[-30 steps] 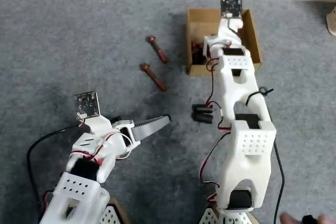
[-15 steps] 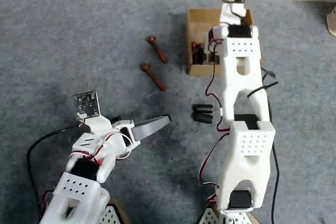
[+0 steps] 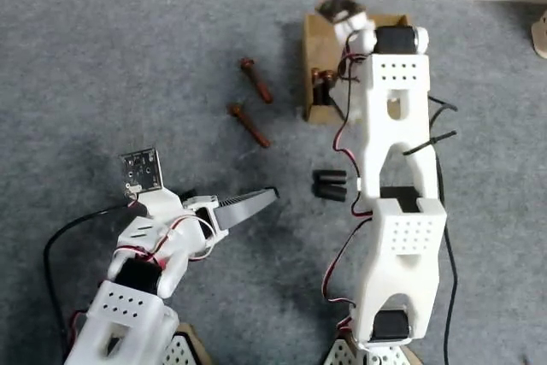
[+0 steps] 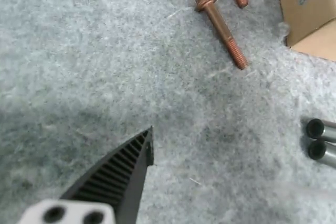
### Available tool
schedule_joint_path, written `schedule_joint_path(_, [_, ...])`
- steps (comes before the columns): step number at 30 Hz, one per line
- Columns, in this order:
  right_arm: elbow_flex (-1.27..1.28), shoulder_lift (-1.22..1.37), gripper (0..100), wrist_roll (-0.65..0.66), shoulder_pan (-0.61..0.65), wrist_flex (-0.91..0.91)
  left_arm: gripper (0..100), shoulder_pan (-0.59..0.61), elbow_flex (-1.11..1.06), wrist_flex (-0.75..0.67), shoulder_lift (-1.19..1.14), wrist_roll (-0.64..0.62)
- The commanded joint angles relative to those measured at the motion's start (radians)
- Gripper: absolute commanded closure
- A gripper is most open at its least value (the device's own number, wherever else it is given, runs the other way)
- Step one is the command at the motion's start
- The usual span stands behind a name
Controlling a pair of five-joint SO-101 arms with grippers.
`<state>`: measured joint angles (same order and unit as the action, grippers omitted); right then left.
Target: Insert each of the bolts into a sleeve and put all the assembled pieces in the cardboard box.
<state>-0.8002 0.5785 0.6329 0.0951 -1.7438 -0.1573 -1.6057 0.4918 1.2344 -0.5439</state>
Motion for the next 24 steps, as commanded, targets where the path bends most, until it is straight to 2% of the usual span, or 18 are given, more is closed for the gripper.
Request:
schedule_joint_path(1, [0.182, -0.157, 83.6, 0.166, 0.028, -0.019, 37, 0.005, 0.005, -0.025, 0.013, 0.0])
schedule_joint_path(4, [0.354, -0.283, 83.6, 0.198, 0.065, -0.01, 37, 0.005, 0.005, -0.025, 0.013, 0.0])
schedule_joint_path(9, [0.595, -0.476, 83.6, 0.166, 0.062, 0.194, 37, 0.005, 0.005, -0.026, 0.013, 0.0])
schedule_joint_path(17, [0.992, -0.565, 83.6, 0.404, 0.061, 0.398, 37, 0.007, 0.005, -0.026, 0.013, 0.0])
schedule_joint_path(24, [1.092, -0.559, 83.6, 0.551, 0.061, 0.467, 37, 0.01, 0.005, -0.028, 0.013, 0.0])
